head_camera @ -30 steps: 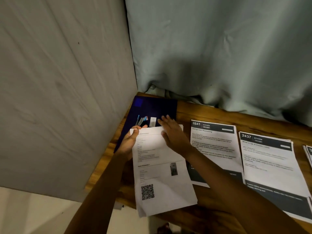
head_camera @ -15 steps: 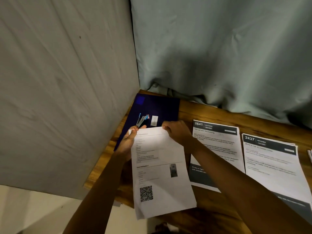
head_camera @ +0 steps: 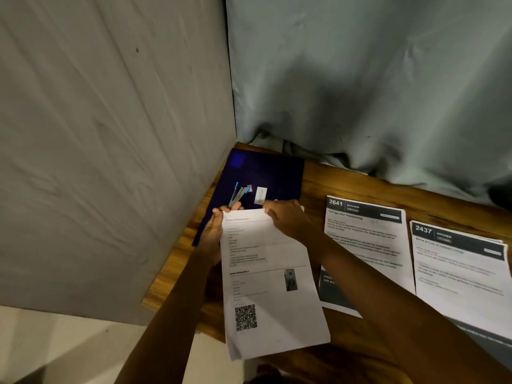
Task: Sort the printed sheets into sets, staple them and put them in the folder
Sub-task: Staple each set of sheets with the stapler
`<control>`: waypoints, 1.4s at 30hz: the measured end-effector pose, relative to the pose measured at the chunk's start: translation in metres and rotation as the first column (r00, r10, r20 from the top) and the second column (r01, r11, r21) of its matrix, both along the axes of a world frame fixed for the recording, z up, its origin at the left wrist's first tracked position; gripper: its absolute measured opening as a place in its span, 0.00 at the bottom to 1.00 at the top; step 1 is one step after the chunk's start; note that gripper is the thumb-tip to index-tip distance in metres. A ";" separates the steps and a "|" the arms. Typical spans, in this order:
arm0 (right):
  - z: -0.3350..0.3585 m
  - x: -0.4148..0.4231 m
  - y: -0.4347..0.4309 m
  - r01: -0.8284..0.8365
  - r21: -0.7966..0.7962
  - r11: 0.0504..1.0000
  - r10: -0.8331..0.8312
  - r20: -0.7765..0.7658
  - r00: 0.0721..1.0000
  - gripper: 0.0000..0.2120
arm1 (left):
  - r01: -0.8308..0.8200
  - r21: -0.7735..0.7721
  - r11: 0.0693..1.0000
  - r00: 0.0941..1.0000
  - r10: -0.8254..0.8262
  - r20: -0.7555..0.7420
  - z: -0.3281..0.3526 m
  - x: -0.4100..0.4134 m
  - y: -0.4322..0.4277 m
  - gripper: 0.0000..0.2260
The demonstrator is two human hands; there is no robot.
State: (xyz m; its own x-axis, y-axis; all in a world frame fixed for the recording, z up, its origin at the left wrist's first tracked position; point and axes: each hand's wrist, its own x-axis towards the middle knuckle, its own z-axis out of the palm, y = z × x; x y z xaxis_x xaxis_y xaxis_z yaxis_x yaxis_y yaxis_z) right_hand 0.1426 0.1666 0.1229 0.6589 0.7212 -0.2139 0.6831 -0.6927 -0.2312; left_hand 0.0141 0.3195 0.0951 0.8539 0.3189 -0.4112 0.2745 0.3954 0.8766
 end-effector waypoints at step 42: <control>-0.027 0.025 0.116 0.112 -0.006 0.994 -0.107 -0.355 0.929 0.18 | -0.196 0.385 0.902 0.978 0.206 0.015 -0.034 0.008 0.027 0.08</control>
